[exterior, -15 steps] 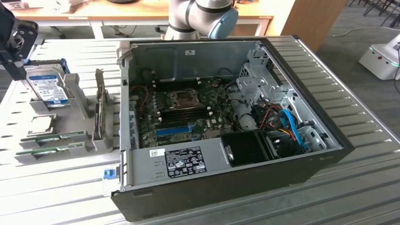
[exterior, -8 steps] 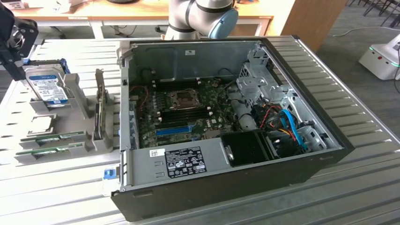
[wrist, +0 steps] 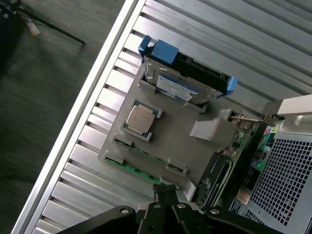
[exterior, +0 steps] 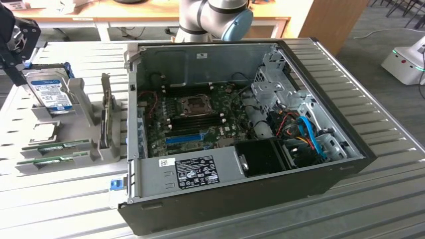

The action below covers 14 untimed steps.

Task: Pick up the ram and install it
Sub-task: 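Pick up the ram and move it above insertion slot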

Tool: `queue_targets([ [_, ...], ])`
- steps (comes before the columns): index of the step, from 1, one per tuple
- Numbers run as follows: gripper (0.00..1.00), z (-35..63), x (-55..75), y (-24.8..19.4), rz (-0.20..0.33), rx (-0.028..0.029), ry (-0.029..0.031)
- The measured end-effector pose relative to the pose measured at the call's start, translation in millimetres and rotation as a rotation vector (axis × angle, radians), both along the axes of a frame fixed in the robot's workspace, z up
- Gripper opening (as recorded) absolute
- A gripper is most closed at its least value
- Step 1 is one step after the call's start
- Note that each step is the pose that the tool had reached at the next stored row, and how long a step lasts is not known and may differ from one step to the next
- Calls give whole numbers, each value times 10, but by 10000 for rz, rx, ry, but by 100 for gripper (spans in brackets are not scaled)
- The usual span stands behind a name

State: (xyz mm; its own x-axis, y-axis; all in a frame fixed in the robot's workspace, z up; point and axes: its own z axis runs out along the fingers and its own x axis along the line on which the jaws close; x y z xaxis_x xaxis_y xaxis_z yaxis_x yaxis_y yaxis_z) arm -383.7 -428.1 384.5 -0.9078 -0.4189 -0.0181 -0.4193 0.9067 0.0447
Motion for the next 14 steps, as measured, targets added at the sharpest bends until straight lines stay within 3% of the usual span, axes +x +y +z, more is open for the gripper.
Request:
queue_targets([
  [14, 11, -2, 0, 0, 1903, 0, -1],
])
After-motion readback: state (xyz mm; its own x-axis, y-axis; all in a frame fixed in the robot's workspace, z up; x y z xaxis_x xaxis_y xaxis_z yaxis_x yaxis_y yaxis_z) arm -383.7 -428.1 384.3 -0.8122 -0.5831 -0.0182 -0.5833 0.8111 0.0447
